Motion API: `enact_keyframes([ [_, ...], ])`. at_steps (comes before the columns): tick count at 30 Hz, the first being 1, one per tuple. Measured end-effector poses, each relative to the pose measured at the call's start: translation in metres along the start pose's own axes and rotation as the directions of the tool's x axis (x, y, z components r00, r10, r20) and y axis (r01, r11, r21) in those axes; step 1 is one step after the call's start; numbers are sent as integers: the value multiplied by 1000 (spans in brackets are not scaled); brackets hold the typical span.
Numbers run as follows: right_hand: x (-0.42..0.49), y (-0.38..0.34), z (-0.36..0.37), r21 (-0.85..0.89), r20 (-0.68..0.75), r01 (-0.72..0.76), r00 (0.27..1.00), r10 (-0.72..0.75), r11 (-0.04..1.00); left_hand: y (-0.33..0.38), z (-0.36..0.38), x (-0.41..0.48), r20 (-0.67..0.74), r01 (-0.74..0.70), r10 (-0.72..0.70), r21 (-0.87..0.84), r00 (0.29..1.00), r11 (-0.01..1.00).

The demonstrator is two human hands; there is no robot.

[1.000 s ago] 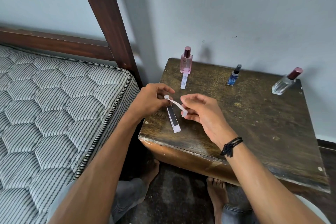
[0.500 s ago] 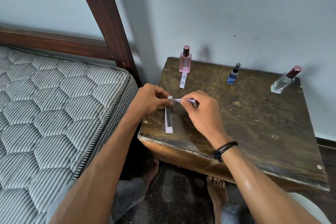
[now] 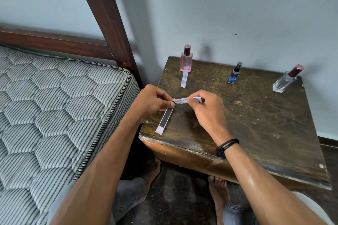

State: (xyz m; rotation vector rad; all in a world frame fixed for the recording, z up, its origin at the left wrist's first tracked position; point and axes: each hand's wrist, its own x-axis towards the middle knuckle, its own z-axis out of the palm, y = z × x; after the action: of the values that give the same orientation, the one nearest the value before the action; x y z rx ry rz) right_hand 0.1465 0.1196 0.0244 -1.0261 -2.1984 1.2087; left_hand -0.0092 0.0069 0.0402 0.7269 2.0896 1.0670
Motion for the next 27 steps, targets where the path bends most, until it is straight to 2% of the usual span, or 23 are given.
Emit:
enact_keyframes([
  [13, -4, -1, 5, 89, -86, -96, 991, 104, 991, 5, 11, -2, -16, 78, -81, -132, 997, 988],
  [16, -5, -4, 3, 87, -98, -113, 988, 121, 990, 3, 9, -3, -44, 102, -107, -97, 993, 990],
  [18, 6, -1, -14, 187, -199, -166, 959, 203, 968, -3, -5, -1, -122, 125, -137, -99, 983, 987],
  [20, 18, 4, -39, 327, -297, -177, 913, 279, 928, -7, -23, -1, -157, 128, -159, -191, 975, 973],
  [22, 21, 7, -48, 295, -330, -140, 913, 238, 945, -4, -28, -2, -121, 120, -151, -229, 981, 966],
  [25, 13, 2, -34, 122, -262, -47, 962, 78, 991, 3, -15, 0, -94, 118, -148, -272, 985, 955],
  [27, 13, 4, -30, 69, -226, -6, 974, 21, 998, 1, -8, 3, -109, 117, -158, -310, 981, 943],
])
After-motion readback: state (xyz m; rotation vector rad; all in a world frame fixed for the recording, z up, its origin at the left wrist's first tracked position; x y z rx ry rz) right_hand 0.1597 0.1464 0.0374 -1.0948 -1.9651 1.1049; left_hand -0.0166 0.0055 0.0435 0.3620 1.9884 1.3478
